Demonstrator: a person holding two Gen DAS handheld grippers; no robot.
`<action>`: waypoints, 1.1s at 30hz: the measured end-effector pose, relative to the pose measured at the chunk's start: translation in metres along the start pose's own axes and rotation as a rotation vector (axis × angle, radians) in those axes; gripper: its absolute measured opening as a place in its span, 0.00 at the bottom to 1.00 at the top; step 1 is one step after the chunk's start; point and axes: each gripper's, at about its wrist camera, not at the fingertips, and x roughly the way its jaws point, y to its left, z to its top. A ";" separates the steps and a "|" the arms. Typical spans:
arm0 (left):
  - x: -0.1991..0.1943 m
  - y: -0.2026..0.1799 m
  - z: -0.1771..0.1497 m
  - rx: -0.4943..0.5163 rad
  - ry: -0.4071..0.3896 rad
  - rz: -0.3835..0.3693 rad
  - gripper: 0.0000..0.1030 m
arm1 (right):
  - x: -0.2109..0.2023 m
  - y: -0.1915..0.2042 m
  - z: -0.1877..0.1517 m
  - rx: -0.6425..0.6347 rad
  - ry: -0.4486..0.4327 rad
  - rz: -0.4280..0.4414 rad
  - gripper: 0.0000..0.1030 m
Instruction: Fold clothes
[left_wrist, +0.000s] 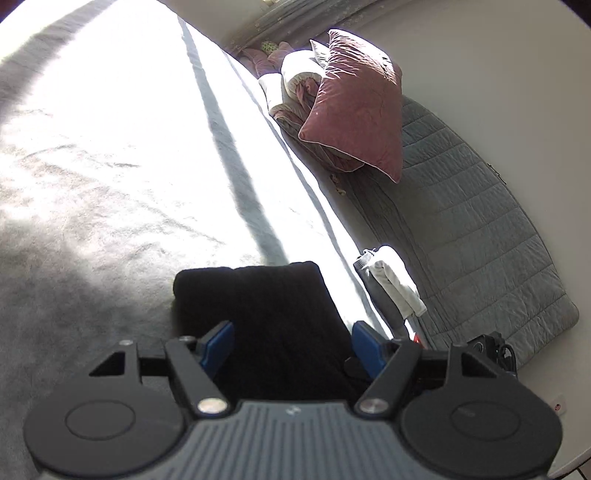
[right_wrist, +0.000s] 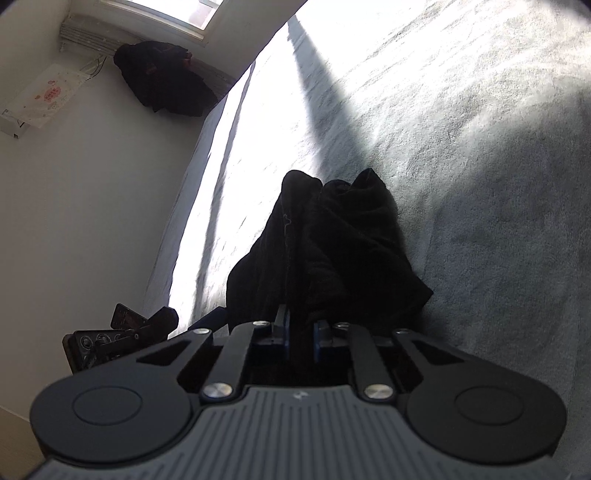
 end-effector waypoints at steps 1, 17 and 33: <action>-0.001 0.002 0.002 -0.008 -0.011 0.011 0.69 | -0.003 0.001 0.000 0.009 -0.004 0.017 0.14; 0.015 -0.009 0.003 0.089 -0.014 0.124 0.69 | -0.029 -0.032 -0.010 0.058 0.054 -0.123 0.13; 0.014 0.017 0.003 0.029 -0.085 0.153 0.64 | -0.022 0.016 0.015 -0.360 -0.240 -0.140 0.43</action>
